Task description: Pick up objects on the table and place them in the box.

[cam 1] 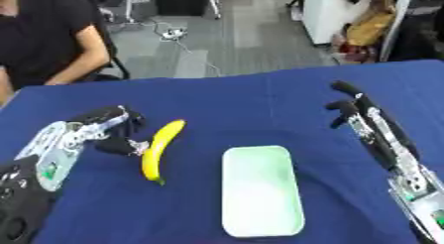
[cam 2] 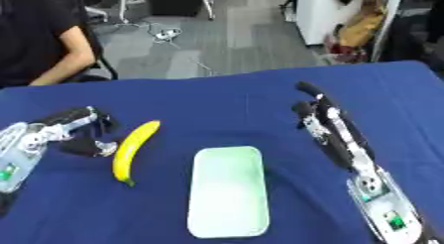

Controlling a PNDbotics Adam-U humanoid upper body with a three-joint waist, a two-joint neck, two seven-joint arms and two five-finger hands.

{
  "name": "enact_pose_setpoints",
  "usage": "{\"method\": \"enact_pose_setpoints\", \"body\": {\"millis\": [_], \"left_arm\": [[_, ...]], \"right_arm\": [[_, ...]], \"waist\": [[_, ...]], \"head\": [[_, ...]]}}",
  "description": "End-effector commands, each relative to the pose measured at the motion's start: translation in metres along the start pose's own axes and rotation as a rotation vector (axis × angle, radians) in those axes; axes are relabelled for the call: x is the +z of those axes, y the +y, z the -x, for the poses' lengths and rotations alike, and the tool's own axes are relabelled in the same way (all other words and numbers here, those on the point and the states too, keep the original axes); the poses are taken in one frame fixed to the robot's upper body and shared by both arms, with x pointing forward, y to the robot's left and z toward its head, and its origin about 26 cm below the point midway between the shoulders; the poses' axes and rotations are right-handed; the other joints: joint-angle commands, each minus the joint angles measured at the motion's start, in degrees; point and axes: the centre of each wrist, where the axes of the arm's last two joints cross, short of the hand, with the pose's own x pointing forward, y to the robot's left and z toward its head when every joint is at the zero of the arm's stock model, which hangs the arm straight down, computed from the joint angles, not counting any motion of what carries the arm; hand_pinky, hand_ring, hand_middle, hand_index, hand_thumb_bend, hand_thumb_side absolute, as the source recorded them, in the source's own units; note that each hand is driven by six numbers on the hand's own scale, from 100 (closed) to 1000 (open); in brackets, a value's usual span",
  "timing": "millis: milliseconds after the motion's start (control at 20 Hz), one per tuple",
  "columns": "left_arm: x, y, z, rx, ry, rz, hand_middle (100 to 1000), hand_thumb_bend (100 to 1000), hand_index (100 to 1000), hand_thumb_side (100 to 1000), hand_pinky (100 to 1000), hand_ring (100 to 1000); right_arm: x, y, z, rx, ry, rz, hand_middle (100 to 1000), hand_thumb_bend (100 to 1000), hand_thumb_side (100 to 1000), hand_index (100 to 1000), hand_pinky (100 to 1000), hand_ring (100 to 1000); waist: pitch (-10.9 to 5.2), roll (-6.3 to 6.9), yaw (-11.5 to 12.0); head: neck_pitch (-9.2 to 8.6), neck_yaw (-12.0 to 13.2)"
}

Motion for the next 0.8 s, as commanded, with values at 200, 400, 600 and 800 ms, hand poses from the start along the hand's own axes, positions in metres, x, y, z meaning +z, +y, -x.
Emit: {"method": "enact_pose_setpoints", "body": {"millis": [200, 400, 600, 800], "left_arm": [[-0.005, 0.016, -0.006, 0.014, -0.012, -0.044, 609, 100, 776, 699, 523, 623], [-0.007, 0.016, -0.007, 0.010, -0.005, -0.047, 614, 100, 775, 684, 537, 627], [-0.007, 0.013, -0.002, -0.010, 0.030, -0.050, 619, 100, 776, 664, 548, 631], [-0.005, 0.010, 0.005, -0.027, 0.067, -0.064, 625, 100, 775, 639, 559, 635]], "right_arm": [[-0.004, -0.004, -0.005, 0.010, -0.022, -0.003, 937, 329, 935, 990, 557, 759], [-0.006, -0.003, -0.007, 0.007, -0.031, -0.008, 937, 332, 935, 991, 557, 759], [-0.009, -0.002, -0.010, 0.005, -0.044, -0.014, 936, 331, 936, 990, 557, 759], [-0.012, -0.002, -0.013, 0.006, -0.055, -0.017, 937, 333, 936, 991, 556, 759]], "waist": [[-1.13, -0.02, -0.21], [-0.83, 0.01, -0.56], [-0.30, -0.04, -1.34], [0.48, 0.00, -2.28]], "head": [[0.06, 0.58], [-0.33, 0.83], [-0.87, 1.13], [-1.59, 1.51]]}}
